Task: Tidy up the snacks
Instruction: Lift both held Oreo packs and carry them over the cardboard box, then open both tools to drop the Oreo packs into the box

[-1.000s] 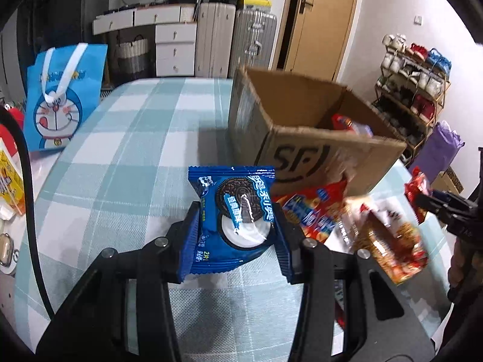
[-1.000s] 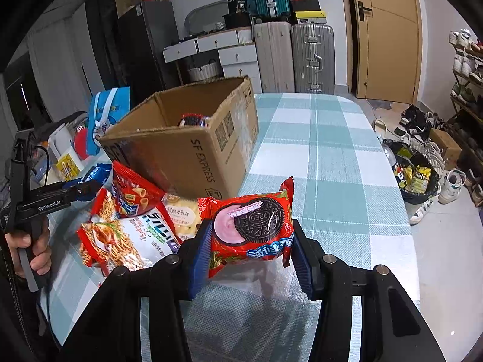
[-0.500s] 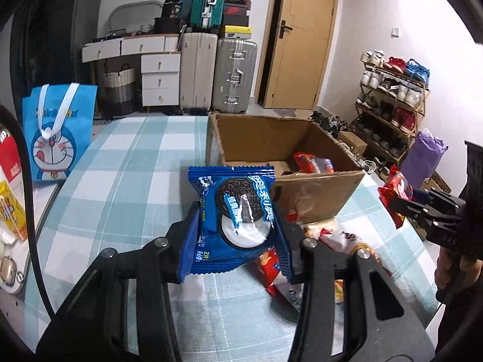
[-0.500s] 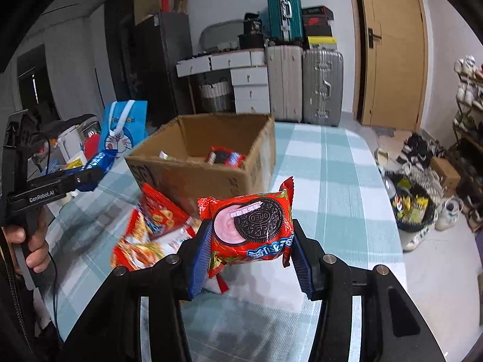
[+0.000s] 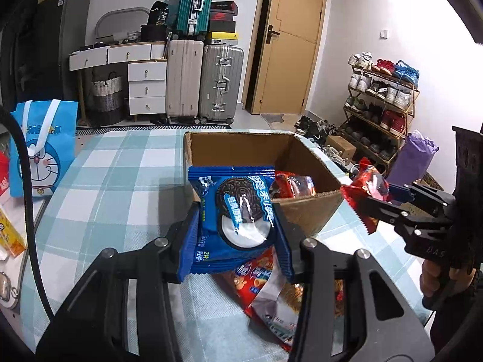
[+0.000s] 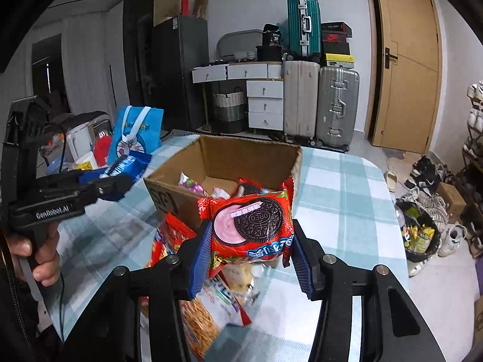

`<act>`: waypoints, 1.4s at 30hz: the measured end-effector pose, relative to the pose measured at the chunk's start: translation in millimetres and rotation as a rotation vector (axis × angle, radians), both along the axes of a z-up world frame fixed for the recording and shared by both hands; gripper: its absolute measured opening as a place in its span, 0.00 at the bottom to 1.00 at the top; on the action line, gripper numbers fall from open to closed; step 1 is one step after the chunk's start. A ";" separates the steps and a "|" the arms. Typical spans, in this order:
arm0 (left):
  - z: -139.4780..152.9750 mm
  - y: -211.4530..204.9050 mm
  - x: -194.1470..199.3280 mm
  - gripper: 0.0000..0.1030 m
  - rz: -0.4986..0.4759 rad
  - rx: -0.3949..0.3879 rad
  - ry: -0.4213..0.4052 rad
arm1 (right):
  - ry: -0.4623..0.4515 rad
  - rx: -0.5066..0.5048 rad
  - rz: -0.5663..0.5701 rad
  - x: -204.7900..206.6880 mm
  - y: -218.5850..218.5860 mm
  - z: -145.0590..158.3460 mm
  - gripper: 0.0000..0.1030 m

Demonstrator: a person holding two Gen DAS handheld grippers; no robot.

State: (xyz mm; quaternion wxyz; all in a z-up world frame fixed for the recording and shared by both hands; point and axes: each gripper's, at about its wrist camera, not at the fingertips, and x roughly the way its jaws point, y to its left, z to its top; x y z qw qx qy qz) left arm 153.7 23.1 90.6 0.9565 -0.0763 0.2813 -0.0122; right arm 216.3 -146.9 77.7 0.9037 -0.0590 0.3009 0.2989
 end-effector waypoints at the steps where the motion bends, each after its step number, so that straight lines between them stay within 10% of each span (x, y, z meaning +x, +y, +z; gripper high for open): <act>1: 0.5 0.1 3.6 0.40 0.001 0.000 0.000 | -0.001 0.005 0.003 1.7 2.6 1.4 0.48; 42: -38.6 -3.8 133.4 0.41 0.006 0.067 0.083 | 0.129 0.076 -0.022 112.7 58.6 -19.3 0.48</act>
